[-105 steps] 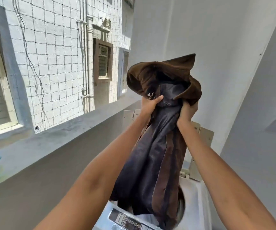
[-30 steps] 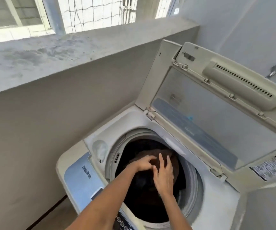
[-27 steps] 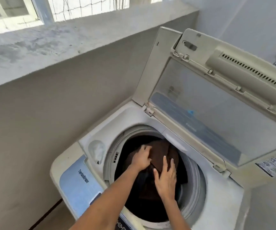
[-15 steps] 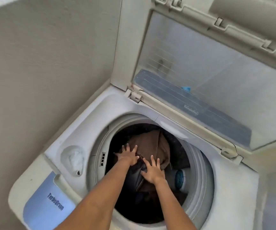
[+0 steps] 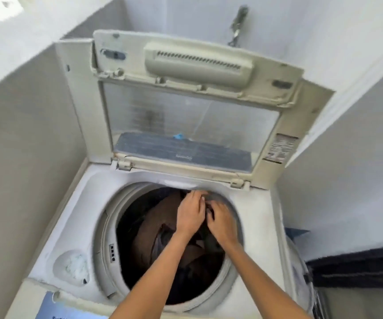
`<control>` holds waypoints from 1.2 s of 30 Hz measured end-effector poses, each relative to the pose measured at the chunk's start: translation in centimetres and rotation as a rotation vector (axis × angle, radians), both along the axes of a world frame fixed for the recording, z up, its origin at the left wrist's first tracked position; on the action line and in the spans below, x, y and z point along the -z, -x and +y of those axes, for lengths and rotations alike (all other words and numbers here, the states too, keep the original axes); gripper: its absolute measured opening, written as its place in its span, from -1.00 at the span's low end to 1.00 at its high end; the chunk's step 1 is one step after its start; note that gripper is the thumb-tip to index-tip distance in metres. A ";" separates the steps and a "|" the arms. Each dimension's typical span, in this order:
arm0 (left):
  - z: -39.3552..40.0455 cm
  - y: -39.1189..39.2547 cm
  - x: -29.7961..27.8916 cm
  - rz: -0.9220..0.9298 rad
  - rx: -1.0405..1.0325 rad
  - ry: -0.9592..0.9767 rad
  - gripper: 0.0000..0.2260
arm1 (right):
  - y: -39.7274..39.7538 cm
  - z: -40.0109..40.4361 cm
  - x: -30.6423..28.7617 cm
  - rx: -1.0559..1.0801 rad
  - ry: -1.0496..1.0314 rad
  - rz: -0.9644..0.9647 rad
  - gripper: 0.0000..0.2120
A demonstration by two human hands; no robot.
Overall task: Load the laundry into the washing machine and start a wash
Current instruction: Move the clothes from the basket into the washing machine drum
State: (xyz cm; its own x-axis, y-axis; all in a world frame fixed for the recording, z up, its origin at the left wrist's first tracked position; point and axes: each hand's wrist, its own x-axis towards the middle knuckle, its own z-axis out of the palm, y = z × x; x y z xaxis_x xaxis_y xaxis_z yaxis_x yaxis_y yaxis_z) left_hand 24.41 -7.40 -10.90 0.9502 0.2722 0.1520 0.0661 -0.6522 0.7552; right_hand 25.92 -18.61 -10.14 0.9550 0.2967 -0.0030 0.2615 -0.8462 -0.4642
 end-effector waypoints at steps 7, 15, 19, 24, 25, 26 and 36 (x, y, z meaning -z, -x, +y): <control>-12.1 -4.8 -9.7 -0.157 0.271 -0.013 -0.81 | -2.1 -11.1 -8.1 0.380 -0.313 -0.219 -0.87; -29.5 -7.6 -7.6 0.169 0.395 -0.011 -0.79 | -3.4 -27.8 -5.6 0.600 -0.335 0.074 -0.85; -35.7 -6.8 -0.6 0.399 0.437 -0.050 -0.77 | -2.7 -34.3 0.8 0.589 -0.274 0.379 -0.84; -38.7 -4.6 11.7 0.653 0.360 -0.133 -0.79 | -1.2 -38.5 12.4 0.578 -0.224 0.630 -0.85; -38.7 -3.9 14.2 0.707 0.324 -0.144 -0.80 | -0.6 -38.9 15.0 0.570 -0.215 0.675 -0.84; -38.4 -3.3 16.5 0.762 0.281 -0.150 -0.81 | -0.2 -39.2 17.3 0.558 -0.216 0.719 -0.84; -35.8 2.1 39.5 1.230 0.356 -0.434 -0.75 | 4.5 -40.2 41.4 0.373 -0.021 1.078 -0.74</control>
